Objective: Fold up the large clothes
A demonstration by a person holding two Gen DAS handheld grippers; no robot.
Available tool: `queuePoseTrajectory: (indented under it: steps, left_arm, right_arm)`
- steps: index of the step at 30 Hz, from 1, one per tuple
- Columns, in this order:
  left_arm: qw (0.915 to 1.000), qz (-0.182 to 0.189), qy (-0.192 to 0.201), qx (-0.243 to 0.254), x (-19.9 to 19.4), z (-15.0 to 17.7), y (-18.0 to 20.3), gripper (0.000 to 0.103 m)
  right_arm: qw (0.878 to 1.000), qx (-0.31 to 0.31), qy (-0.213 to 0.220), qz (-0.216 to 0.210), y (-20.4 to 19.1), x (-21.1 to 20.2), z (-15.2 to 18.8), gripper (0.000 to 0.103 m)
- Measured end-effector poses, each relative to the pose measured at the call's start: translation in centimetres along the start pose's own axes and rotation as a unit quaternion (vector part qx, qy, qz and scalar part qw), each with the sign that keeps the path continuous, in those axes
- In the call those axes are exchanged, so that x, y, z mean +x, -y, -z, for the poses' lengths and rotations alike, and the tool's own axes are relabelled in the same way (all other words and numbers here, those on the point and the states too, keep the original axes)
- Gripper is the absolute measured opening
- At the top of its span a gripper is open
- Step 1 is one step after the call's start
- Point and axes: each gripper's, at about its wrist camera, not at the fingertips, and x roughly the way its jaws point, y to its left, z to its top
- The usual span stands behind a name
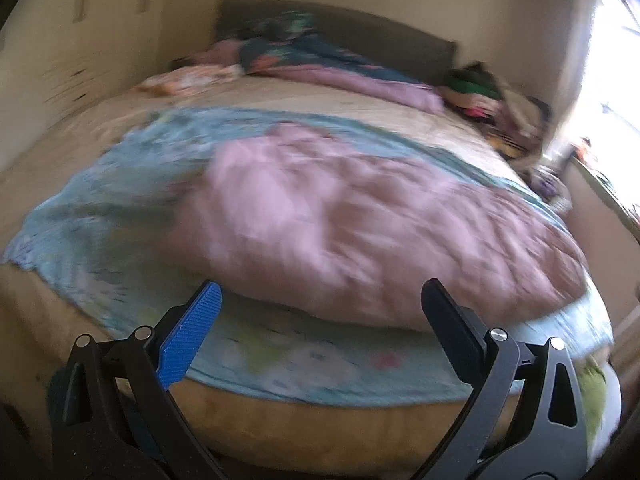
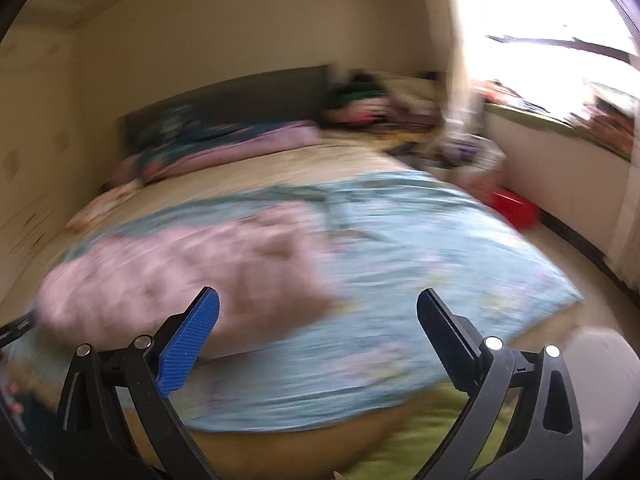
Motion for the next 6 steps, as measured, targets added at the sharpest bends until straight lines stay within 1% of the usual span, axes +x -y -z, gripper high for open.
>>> queuePoseTrajectory:
  steps: [1,2,3,4,5,6]
  left_arm:
    - [0.9997,-0.016,-0.002,-0.019,0.6,-1.0,-2.1,0.094]
    - [0.9987,-0.038,0.000,-0.033,1.2,-2.2,-4.4,0.094]
    - [0.9970,-0.064,0.008,-0.043,1.5,-3.0,-6.3,0.094]
    - [0.9942,-0.093,0.013,-0.052,1.9,-3.9,-8.1,0.094]
    - [0.9909,-0.119,0.015,-0.061,2.4,-4.9,-10.1,0.094]
    - [0.9856,-0.150,0.017,-0.076,3.3,-6.2,-13.0,0.094]
  right_arm:
    - [0.999,0.027,0.004,0.045,3.7,0.2,-0.3,0.099]
    - [0.996,0.046,0.003,0.081,6.3,0.4,-0.3,0.099]
    - [0.988,0.075,0.002,0.132,10.2,0.8,-0.1,0.099]
    - [0.982,0.091,-0.001,0.164,13.0,1.1,0.2,0.099]
    - [0.968,0.114,-0.016,0.222,17.2,1.7,0.9,0.099]
    - [0.952,0.136,-0.028,0.274,20.9,2.3,1.7,0.099]
